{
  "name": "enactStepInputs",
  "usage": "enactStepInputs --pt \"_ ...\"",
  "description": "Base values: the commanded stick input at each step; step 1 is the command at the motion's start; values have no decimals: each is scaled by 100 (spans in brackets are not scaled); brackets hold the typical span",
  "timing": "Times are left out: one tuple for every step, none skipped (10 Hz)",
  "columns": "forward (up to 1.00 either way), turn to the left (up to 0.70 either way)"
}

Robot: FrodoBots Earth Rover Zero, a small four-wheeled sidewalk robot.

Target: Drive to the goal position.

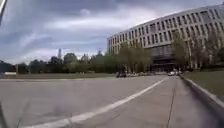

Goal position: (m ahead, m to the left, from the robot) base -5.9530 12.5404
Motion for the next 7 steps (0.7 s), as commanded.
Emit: enactStepInputs --pt "100 40" --pt "100 40" --pt "96 38" --pt "99 40" --pt "100 40" --pt "93 37" --pt "86 34"
